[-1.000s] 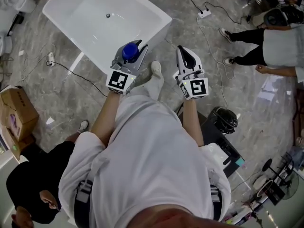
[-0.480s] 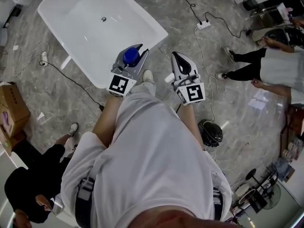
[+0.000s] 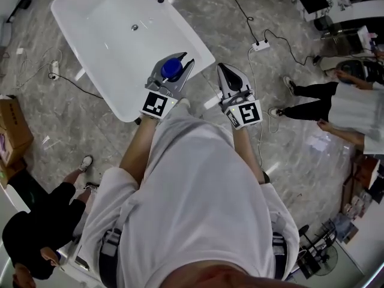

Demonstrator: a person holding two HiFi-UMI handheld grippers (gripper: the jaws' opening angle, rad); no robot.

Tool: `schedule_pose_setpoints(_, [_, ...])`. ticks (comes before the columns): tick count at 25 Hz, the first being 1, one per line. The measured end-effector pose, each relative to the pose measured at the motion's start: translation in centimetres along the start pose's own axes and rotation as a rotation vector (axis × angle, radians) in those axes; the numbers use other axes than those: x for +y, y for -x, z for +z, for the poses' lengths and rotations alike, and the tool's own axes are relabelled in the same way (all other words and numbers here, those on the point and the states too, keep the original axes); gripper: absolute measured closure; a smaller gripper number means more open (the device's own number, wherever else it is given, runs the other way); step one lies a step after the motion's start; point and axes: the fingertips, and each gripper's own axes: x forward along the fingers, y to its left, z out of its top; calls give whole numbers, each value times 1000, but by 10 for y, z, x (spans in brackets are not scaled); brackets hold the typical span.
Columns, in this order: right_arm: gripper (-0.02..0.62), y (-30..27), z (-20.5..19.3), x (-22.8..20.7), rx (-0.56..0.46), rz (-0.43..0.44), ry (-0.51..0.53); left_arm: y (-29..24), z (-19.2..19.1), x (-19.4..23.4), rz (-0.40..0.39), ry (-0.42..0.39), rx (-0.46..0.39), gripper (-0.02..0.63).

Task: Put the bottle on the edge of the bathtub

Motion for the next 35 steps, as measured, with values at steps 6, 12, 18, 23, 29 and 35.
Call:
schedule_pose_setpoints(6, [594,-34,21,-18,-39,32,-14,-23,7,28,62,-23,-20,512])
schedule_pose_setpoints(12, [594,-45,10,-35,-53,31,-22,-37,-19,33,71,-29,1,512])
schedule_pose_setpoints(18, [594,-67,-10,-75,-39,23,-37,-80,-42,50,77,-69,19,512])
schedule_pose_setpoints(23, [594,-90,-31,-112,-25,44,-40,-120,-66,67,94,-123,28,513])
schedule_pose_setpoints(29, [594,-116,-68,-152,-8,75,-22,-160,-114,89,93,-158,53,514])
schedule_pose_setpoints(35, [594,-139,-120,-184,-4,109,-1,-188,-182,112,119,-135,87,514])
